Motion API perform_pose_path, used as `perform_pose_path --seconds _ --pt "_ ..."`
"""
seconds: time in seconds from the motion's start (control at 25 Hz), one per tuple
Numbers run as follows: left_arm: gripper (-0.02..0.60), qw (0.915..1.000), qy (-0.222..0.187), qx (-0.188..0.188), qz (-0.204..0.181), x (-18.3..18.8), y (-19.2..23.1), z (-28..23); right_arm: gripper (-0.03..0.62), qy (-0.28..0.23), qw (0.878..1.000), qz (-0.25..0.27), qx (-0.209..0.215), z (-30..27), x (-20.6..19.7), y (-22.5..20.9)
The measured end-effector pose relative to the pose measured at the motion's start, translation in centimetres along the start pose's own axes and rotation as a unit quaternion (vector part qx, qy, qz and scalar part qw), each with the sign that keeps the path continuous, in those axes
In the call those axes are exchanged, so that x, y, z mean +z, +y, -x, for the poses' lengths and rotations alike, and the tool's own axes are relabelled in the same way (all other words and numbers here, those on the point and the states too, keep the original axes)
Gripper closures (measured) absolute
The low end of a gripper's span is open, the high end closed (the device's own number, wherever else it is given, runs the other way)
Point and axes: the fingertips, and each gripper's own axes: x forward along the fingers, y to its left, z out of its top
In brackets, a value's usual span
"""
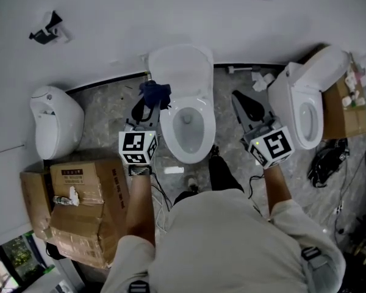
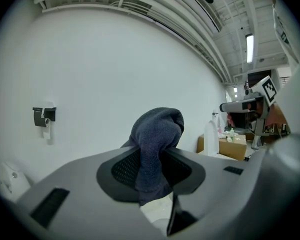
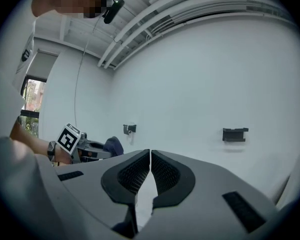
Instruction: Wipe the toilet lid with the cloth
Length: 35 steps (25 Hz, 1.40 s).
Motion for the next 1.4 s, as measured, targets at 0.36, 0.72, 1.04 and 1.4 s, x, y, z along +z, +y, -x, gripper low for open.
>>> perform_pose_path --seconds 0.36,0.72,1.04,1.4 --pt "0.461 0.9992 0.017 0.035 0.012 -4.9 4.7 -11.6 0.564 0.033 0.999 0.005 -0.002 -5.8 -4.3 -7.0" --pt "0.46 0.9984 0.04 0.038 0.007 -10.9 7.2 -19.8 0.563 0.072 0.997 -0.021 -0.01 -8.2 -10.3 -10.6" --pt "0.46 0.9947 0.082 0.056 0.027 -16.0 9.5 -24.3 0.563 0.1 0.994 -0.04 -0.009 -9.0 -14.1 -11.7" --pt "0.46 0.9949 0.065 0.05 0.059 -17.1 7.9 -28.6 0.563 0.102 0.994 -0.041 -0.006 -9.4 -15.8 -13.0"
